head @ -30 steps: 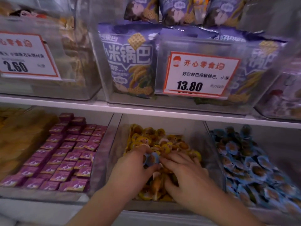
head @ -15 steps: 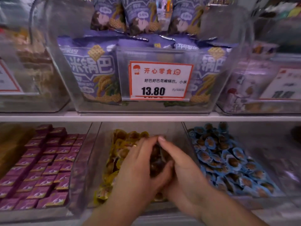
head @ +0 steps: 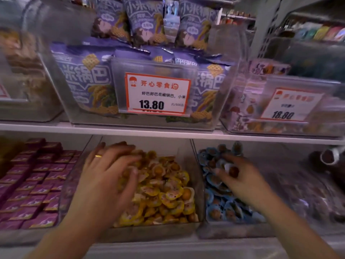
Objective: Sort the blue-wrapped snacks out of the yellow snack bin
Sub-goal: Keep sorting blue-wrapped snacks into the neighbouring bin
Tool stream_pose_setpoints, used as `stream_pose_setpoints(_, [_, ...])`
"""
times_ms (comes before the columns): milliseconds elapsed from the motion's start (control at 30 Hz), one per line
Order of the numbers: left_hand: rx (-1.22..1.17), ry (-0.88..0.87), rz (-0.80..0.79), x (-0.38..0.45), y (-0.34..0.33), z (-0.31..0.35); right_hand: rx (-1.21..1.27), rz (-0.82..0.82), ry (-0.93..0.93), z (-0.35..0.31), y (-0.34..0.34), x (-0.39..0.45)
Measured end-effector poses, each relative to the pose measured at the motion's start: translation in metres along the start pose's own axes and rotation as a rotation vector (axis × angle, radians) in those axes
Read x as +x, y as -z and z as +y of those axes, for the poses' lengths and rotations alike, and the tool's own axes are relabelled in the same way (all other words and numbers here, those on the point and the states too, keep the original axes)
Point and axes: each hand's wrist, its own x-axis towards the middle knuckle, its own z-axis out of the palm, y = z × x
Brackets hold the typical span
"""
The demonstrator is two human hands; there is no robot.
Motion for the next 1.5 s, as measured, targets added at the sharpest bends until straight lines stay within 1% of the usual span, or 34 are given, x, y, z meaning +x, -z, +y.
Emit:
stream_pose_setpoints(33, [0.059,0.082,-0.015,-0.004,0.011,-0.017,-0.096,-0.010,0.038,0.006,0.002,0.000])
stream_pose_setpoints(67, [0.102,0.174,-0.050,-0.010,0.020,-0.032,-0.137,0.046,0.093,0.006,0.003,-0.004])
stream_pose_setpoints(133, [0.109,0.296,-0.134,-0.026,0.033,-0.056,-0.087,0.221,0.303,-0.011,0.002,-0.017])
stream_pose_setpoints(167, [0.072,0.303,-0.169,-0.033,0.035,-0.062,-0.028,0.241,0.425,-0.029,-0.002,-0.025])
stream_pose_setpoints(200, [0.026,0.288,-0.195,-0.039,0.035,-0.066,0.010,0.178,0.552,-0.050,-0.010,-0.032])
stream_pose_setpoints(233, [-0.012,0.272,-0.208,-0.044,0.034,-0.068,0.019,0.019,0.663,-0.072,-0.023,-0.039])
stream_pose_setpoints(267, [-0.039,0.268,-0.209,-0.047,0.033,-0.069,-0.005,-0.177,0.732,-0.093,-0.040,-0.044])
stream_pose_setpoints(300, [-0.058,0.272,-0.204,-0.048,0.033,-0.071,-0.045,-0.362,0.763,-0.111,-0.062,-0.045])
stream_pose_setpoints(333, [-0.074,0.273,-0.198,-0.048,0.032,-0.073,-0.100,-0.526,0.766,-0.126,-0.084,-0.044])
stream_pose_setpoints(367, [-0.084,0.271,-0.199,-0.048,0.032,-0.075,-0.190,-0.630,0.758,-0.137,-0.107,-0.040])
stream_pose_setpoints(400, [-0.090,0.270,-0.205,-0.048,0.031,-0.077,-0.293,-0.663,0.756,-0.145,-0.126,-0.033])
stream_pose_setpoints(467, [-0.104,0.269,-0.216,-0.046,0.031,-0.081,-0.440,-0.622,0.767,-0.146,-0.154,-0.018])
stream_pose_setpoints(533, [-0.131,0.254,-0.225,-0.046,0.031,-0.083,-0.513,-0.594,0.752,-0.137,-0.169,-0.001])
stream_pose_setpoints(633, [-0.156,0.230,-0.229,-0.049,0.032,-0.087,-0.657,-0.572,0.629,-0.122,-0.173,0.035])
stream_pose_setpoints(700, [-0.169,0.222,-0.226,-0.049,0.033,-0.088,-0.709,-0.517,0.538,-0.118,-0.168,0.059])
stream_pose_setpoints(800, [-0.168,0.216,-0.237,-0.048,0.034,-0.087,-0.709,-0.495,0.423,-0.115,-0.155,0.079])
stream_pose_setpoints(900, [-0.161,0.223,-0.229,-0.046,0.034,-0.087,-0.753,-0.489,0.406,-0.117,-0.147,0.079])
stream_pose_setpoints(967, [-0.158,0.232,-0.218,-0.046,0.033,-0.086,-0.728,-0.360,0.500,-0.125,-0.147,0.069])
stream_pose_setpoints(1000, [-0.158,0.238,-0.212,-0.045,0.032,-0.085,-0.660,-0.286,0.581,-0.131,-0.151,0.062])
stream_pose_setpoints(1033, [-0.158,0.244,-0.204,-0.045,0.031,-0.084,-0.570,-0.254,0.654,-0.137,-0.157,0.053])
stream_pose_setpoints(1067, [-0.158,0.250,-0.195,-0.045,0.030,-0.083,-0.480,-0.291,0.680,-0.144,-0.164,0.045])
stream_pose_setpoints(1100, [-0.159,0.257,-0.187,-0.045,0.030,-0.082,-0.422,-0.388,0.649,-0.150,-0.173,0.039])
stream_pose_setpoints(1167, [-0.160,0.268,-0.178,-0.045,0.029,-0.081,-0.463,-0.615,0.531,-0.155,-0.190,0.031])
stream_pose_setpoints(1200, [-0.161,0.269,-0.176,-0.046,0.029,-0.081,-0.500,-0.658,0.525,-0.155,-0.195,0.031])
stream_pose_setpoints(1300, [-0.169,0.264,-0.178,-0.046,0.029,-0.083,-0.471,-0.717,0.515,-0.148,-0.190,0.037])
stream_pose_setpoints(1367, [-0.168,0.265,-0.180,-0.047,0.030,-0.084,-0.489,-0.779,0.421,-0.141,-0.175,0.049])
stream_pose_setpoints(1400, [-0.168,0.263,-0.181,-0.046,0.030,-0.084,-0.522,-0.775,0.375,-0.137,-0.166,0.056])
stream_pose_setpoints(1500, [-0.165,0.262,-0.183,-0.045,0.031,-0.083,-0.606,-0.652,0.324,-0.125,-0.150,0.073])
